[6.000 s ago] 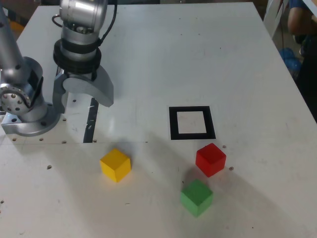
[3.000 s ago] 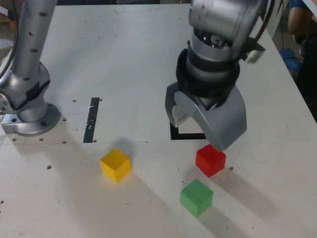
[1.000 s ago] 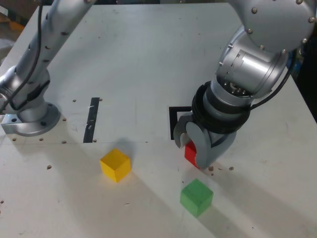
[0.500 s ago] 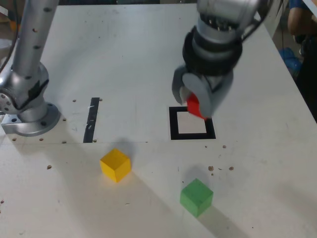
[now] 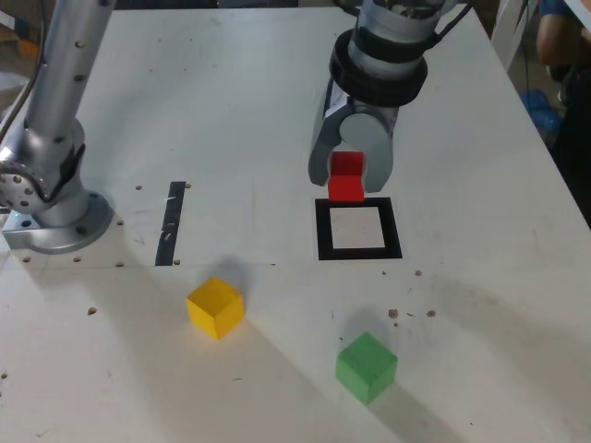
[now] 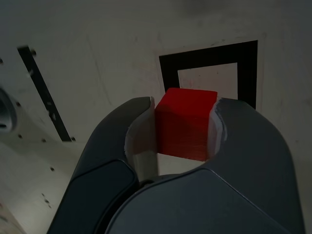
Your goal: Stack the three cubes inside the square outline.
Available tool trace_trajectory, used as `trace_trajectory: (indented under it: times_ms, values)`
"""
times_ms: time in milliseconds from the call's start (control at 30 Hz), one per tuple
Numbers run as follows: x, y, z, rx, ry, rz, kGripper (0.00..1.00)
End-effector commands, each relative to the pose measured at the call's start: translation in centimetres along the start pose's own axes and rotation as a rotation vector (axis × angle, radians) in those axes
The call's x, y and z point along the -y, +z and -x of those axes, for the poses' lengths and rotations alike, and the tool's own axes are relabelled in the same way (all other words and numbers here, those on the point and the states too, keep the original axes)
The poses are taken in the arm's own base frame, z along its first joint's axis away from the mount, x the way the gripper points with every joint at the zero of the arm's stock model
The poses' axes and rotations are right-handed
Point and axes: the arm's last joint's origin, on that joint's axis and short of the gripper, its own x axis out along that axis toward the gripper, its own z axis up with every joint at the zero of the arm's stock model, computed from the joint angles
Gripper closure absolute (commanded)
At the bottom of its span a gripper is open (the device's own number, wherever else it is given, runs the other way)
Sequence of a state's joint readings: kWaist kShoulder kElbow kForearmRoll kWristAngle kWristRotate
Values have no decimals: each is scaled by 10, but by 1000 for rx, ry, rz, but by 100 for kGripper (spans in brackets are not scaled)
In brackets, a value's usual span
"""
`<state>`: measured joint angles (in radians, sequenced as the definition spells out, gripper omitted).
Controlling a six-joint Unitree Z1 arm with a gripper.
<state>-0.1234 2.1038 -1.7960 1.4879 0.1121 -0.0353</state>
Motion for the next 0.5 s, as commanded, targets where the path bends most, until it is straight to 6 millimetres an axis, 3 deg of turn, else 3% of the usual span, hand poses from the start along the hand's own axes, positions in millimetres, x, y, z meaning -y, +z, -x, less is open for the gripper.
trace_trajectory:
  times_ms: [0,467]
  values:
    - [0,2,-3,-8,-12,11,81]
    - [-2,18,-31,-12,-51,31,81]
